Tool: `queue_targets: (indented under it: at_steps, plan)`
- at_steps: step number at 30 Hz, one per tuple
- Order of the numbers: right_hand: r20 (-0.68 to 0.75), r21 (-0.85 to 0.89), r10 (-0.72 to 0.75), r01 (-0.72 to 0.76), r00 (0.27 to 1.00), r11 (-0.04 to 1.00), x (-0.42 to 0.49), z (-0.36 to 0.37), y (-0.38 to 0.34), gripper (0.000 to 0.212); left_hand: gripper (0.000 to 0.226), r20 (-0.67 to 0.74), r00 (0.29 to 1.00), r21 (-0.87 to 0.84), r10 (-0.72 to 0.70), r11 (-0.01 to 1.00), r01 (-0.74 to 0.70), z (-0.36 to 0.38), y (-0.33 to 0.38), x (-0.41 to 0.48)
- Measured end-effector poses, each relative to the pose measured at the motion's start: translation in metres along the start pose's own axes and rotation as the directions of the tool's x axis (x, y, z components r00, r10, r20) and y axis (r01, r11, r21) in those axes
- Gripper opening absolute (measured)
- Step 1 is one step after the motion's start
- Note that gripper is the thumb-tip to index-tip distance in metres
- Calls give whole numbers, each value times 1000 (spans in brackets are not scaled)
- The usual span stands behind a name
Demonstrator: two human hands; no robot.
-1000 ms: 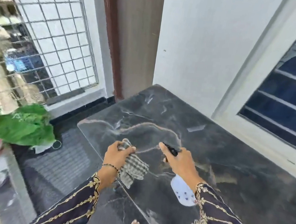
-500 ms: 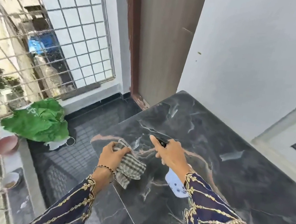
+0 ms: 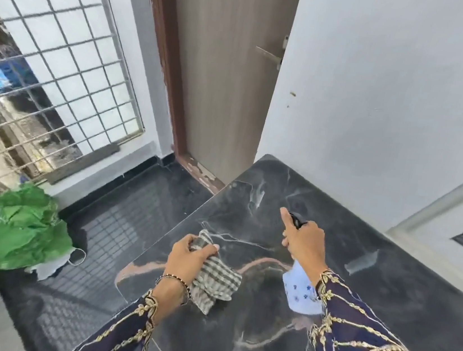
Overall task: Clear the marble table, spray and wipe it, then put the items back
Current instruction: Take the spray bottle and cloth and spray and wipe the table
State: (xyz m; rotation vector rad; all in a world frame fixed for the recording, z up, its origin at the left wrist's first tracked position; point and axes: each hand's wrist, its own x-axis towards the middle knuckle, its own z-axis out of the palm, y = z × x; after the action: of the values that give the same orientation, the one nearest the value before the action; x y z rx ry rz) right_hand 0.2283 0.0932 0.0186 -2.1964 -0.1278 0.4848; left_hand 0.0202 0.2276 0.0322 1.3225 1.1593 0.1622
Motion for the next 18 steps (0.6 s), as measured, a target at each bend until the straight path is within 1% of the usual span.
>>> queue_targets:
  at_steps: [2,4,9,10,11,13,14,15,17,18]
  plan:
    - [-18,78,43,-41,999,996,15,-8,-6,68,41,17,1000,64,8,998,-9,7,5,16]
    - [-44,64,33,-30,998,998,25,-12,-12,70,47,32,999,108,1,994,-5,14,11,25]
    - [-186,-42,6,-14,983,999,47,-16,-19,90,33,124,992,107,20,994,-33,26,26,40]
    - [-200,-37,10,-18,980,999,50,-19,-20,88,36,140,990,114,19,993,-35,29,25,47]
    - [-207,-11,21,-23,978,1000,47,-21,-24,80,40,150,988,125,19,991,-38,31,24,52]
    - [-184,28,30,-25,982,999,43,-27,-26,55,45,175,984,146,8,989,-34,35,21,62]
    - [-178,30,35,-30,983,999,43,-30,-23,51,45,177,984,154,-5,988,-23,36,20,64]
    - [-196,19,44,-41,980,999,43,-32,-17,56,44,187,982,155,4,987,-33,37,23,62]
    - [-248,-12,59,-64,967,998,42,-37,1,78,38,210,978,156,4,987,-38,39,24,62]
    - [-265,-23,64,-73,962,997,40,-40,9,83,37,217,976,153,6,987,-40,39,25,61]
